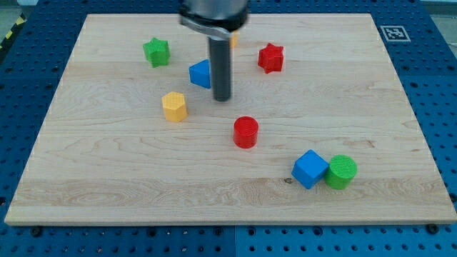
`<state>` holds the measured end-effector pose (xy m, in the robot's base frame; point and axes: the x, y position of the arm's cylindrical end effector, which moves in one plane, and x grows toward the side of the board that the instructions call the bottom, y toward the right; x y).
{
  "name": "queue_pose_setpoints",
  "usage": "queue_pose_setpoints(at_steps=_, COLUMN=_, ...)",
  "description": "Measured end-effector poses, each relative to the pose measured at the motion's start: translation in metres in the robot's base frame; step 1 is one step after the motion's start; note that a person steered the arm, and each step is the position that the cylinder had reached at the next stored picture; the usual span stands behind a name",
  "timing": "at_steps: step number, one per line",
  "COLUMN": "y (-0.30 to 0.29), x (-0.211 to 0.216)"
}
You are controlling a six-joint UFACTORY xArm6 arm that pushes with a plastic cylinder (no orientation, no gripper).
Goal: Slide the blue triangle to the center
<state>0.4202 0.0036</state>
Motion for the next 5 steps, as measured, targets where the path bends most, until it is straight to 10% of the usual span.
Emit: queue_pose_setpoints(at_steps=5, y=-0.079, x=-0.077)
